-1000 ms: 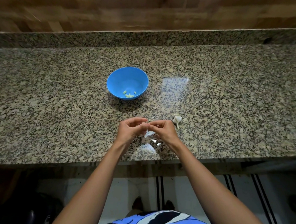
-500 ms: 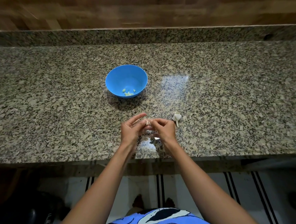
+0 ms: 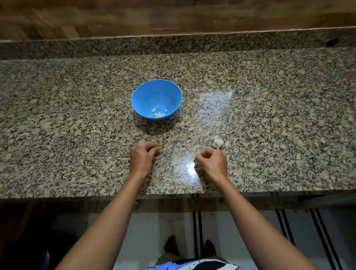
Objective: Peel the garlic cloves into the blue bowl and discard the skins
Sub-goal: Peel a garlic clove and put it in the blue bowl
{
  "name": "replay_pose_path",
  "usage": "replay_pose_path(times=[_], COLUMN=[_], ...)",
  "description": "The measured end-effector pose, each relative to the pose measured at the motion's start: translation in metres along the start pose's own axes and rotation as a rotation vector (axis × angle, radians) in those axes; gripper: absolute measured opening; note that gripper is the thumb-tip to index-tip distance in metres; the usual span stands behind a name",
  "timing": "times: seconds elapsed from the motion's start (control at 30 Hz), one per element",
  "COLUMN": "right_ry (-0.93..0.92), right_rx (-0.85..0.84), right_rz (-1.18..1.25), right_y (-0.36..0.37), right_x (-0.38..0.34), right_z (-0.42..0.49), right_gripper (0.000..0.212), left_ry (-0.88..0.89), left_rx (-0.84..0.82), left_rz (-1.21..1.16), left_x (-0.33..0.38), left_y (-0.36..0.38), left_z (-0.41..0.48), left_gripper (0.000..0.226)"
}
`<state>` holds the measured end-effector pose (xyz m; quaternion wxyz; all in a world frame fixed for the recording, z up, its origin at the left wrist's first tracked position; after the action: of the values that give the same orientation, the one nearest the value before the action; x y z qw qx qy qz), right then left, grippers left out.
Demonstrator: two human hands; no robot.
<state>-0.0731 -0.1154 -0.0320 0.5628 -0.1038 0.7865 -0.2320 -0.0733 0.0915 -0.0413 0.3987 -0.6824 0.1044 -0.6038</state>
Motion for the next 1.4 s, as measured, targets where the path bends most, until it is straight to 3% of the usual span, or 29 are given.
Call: replay_pose_path(times=[0.1, 0.23, 0.33, 0.5, 0.53, 0.67, 0.7, 0.87, 0.97, 1.13, 1.3, 1.4], right_ry=[0.144, 0.295, 0.332, 0.368, 0.394, 0.516, 0.538, 0.657, 0.753, 0.723, 0.673, 0.647], right_rx=[0.004, 0.027, 0.052, -0.007, -0.034, -0.115, -0.129, -0.178, -0.246, -0.264, -0.274, -0.266], right_rz=[0.181, 0.328, 0.319, 0.385, 0.415, 0.529, 0.536, 0.7, 0.819, 0.874, 0.774, 0.736], right_y=[-0.006, -0.011, -0.016, -0.021, -0.02, -0.008, -0.005, 0.006, 0.01, 0.024, 0.051, 0.055], right_x=[0.004, 0.01, 0.015, 0.012, 0.011, 0.002, -0.001, -0.008, -0.014, -0.029, -0.034, -0.04], right_z=[-0.003, -0.006, -0.006, -0.011, -0.013, -0.02, -0.022, -0.027, -0.034, -0.045, -0.055, -0.054], right_gripper=[0.009, 0.003, 0.008, 0.01, 0.01, 0.013, 0.012, 0.021, 0.011, 0.007, 0.019, 0.012], left_ry=[0.143, 0.266, 0.398, 0.701, 0.651, -0.046, -0.102, 0.15, 0.241, 0.36, 0.264, -0.097], left_rx=[0.055, -0.199, -0.294, -0.238, -0.216, -0.125, -0.129, -0.067, 0.015, 0.132, 0.124, 0.119], left_rz=[-0.009, 0.105, 0.279, 0.314, 0.284, -0.188, -0.276, -0.138, -0.017, 0.064, 0.114, -0.247], left_x=[0.025, 0.059, 0.06, 0.031, 0.028, 0.049, 0.057, 0.068, 0.055, 0.029, 0.017, 0.012], left_y=[0.004, 0.043, 0.063, 0.043, 0.041, 0.038, 0.039, 0.034, 0.025, 0.008, -0.005, -0.021], left_z=[-0.005, -0.008, -0.012, -0.045, -0.047, -0.051, -0.054, -0.077, -0.078, -0.081, -0.087, -0.079], left_gripper=[0.014, 0.026, 0.034, 0.019, 0.016, 0.016, 0.017, 0.013, 0.013, 0.026, 0.062, 0.051])
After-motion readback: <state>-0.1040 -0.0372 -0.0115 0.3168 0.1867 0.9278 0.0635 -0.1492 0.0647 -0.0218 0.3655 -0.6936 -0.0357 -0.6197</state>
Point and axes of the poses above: each hand's wrist, its own z-axis towards the middle knuckle, its own y-axis out of the palm, x = y × z, the point moved 1 cm from there along z, towards the middle knuckle, and after that the axes turned 9 degrees about x, right-handed, at the moved point
